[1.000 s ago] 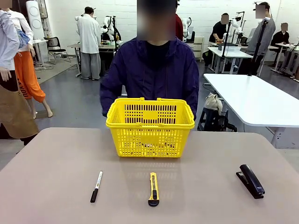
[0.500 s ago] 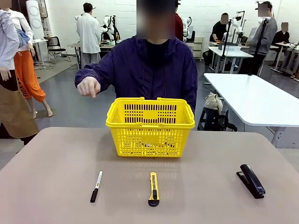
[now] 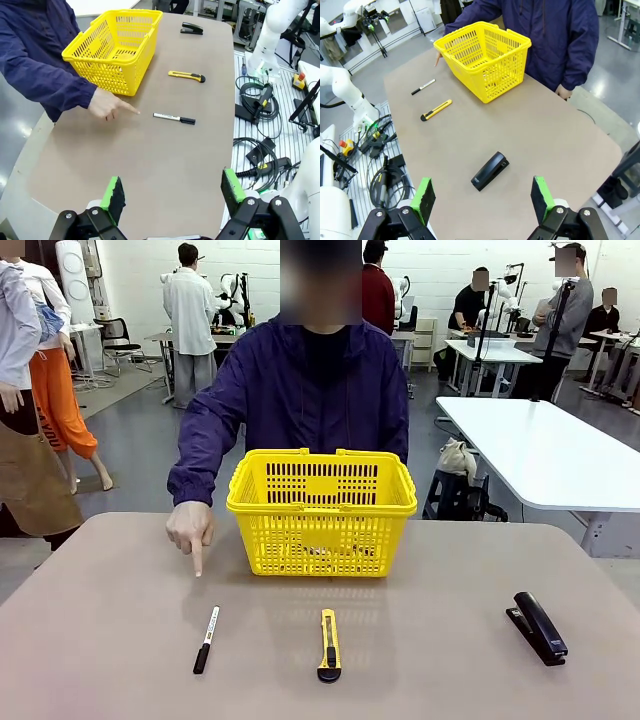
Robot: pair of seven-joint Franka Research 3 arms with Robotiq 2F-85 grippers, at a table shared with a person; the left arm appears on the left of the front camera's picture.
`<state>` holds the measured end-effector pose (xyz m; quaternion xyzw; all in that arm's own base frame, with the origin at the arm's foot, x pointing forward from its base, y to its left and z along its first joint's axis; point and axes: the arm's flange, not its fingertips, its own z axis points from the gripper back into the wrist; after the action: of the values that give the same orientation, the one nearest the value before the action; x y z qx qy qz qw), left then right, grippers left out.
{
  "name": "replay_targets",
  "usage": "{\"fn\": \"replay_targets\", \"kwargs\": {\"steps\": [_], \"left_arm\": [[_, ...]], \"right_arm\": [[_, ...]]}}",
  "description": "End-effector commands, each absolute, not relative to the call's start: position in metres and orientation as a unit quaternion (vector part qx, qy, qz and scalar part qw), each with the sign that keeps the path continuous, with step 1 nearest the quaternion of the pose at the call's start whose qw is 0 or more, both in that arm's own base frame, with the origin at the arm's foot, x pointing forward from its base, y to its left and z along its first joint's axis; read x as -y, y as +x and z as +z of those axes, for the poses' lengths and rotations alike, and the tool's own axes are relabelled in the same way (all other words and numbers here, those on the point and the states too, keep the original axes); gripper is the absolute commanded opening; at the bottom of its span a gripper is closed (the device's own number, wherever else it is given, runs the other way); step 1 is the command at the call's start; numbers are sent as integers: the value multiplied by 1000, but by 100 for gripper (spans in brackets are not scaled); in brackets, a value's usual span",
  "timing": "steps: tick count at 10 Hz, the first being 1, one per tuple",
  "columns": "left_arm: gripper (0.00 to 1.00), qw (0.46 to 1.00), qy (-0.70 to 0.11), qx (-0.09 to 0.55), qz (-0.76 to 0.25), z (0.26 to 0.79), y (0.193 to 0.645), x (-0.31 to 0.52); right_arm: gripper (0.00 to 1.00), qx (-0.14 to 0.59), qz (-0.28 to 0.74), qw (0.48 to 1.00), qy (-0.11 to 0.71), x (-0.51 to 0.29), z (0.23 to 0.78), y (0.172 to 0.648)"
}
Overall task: Place the items the person wants into the basket.
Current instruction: Pick up the item the person points to and place it in the Market Basket.
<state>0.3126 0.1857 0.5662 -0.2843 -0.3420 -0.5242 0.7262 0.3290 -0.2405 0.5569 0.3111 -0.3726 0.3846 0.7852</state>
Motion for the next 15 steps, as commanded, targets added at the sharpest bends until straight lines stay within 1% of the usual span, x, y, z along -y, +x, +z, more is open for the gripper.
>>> {"fn": "replay_targets", "kwargs": {"steps": [1, 4, 5, 6, 7, 8, 9, 10, 11, 12, 13, 14, 15], "left_arm": [[100, 715, -286, 352, -532, 566, 313, -188], [100, 715, -286, 352, -532, 566, 313, -188], [100, 726, -285, 342, -524, 566, 313, -186], [100, 763, -258, 322, -497, 578, 309, -167], [100, 805, -219, 288, -470, 595, 318, -142], [100, 832, -230, 264, -431, 619, 326, -109], [100, 854, -230, 251, -394, 632, 323, -69], [100, 885, -223, 214, -348, 640, 320, -30], [100, 909, -203, 176, -319, 646, 330, 2], [100, 932, -178, 131, -286, 644, 338, 30], [100, 948, -156, 104, -258, 633, 341, 63], [100, 959, -126, 95, -234, 623, 346, 89], [100, 969, -88, 107, -206, 607, 353, 112]], "right_arm": [[100, 389, 388, 774, 315, 240, 557, 331], [100, 389, 388, 774, 315, 240, 557, 331], [100, 389, 388, 774, 315, 240, 557, 331], [100, 389, 388, 774, 315, 240, 557, 331], [100, 389, 388, 774, 315, 240, 557, 331], [100, 389, 388, 774, 315, 240, 557, 331], [100, 389, 388, 774, 315, 240, 557, 331], [100, 389, 388, 774, 315, 240, 557, 331], [100, 389, 388, 774, 315, 240, 557, 331], [100, 389, 388, 774, 315, 240, 557, 331], [100, 389, 388, 774, 315, 240, 557, 331], [100, 389, 388, 774, 315, 240, 557, 331], [100, 389, 388, 774, 315, 240, 557, 331]]}}
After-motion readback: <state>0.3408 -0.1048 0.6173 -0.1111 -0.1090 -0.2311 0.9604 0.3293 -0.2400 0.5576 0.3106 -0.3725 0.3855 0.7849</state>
